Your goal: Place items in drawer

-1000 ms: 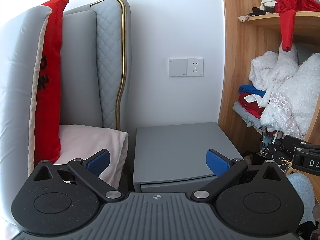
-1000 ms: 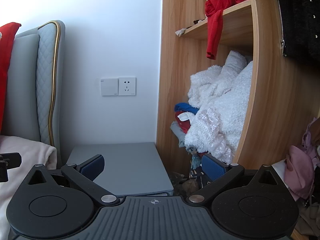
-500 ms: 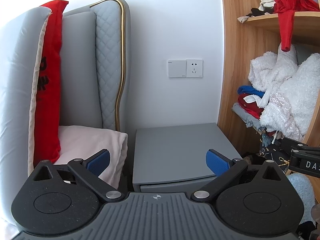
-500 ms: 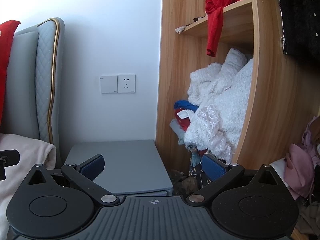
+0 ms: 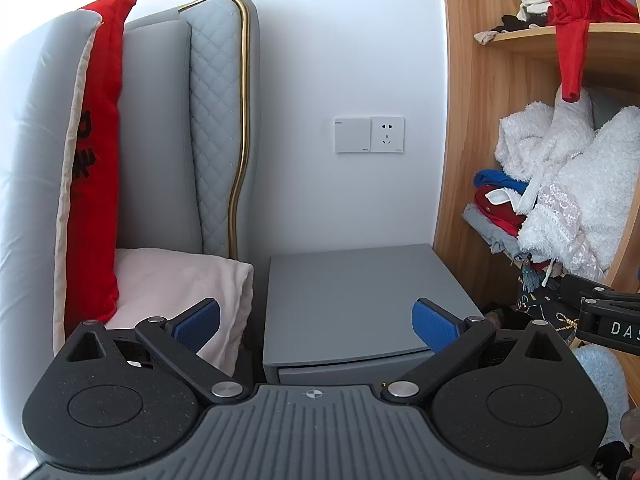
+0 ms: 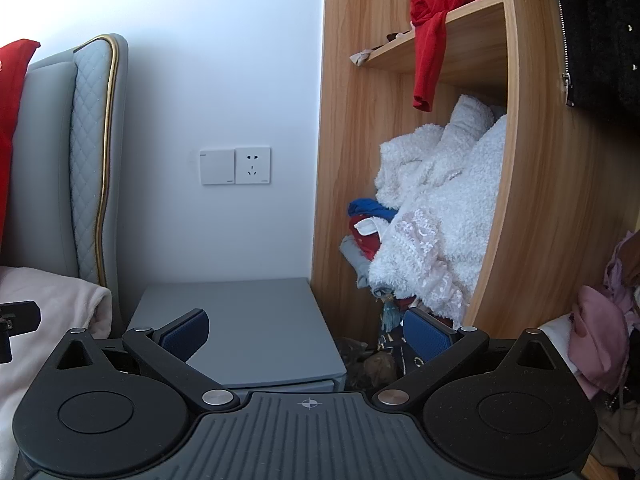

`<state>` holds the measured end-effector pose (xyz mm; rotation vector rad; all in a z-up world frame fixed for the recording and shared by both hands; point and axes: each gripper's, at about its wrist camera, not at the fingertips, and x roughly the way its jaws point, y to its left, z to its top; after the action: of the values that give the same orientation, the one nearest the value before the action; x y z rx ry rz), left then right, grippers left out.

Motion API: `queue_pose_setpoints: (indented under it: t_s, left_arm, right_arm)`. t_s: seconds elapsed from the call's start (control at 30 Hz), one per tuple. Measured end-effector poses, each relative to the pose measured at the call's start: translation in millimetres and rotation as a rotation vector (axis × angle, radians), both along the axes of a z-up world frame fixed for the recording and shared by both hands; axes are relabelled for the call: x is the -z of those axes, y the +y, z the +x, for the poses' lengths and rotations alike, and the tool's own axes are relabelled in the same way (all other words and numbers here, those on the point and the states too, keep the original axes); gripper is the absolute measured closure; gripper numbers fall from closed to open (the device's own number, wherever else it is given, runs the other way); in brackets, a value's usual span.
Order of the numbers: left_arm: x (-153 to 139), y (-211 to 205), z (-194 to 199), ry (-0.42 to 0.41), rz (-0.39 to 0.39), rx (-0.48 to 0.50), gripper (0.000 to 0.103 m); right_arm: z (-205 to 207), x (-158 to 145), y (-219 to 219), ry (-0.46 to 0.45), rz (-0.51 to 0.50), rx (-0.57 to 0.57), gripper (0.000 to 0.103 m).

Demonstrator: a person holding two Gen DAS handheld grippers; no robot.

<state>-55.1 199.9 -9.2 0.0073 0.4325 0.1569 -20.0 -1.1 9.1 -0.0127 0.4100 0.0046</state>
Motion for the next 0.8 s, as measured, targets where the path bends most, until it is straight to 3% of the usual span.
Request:
queue_pose_setpoints:
  t_s: [0.8]
  left_arm:
    - [3.8, 1.0, 0.8, 0.011, -0.005, 0.013, 0.0]
  right_arm:
    - [4.5, 3.2, -2.6, 0.01, 0.001, -0.015, 0.0]
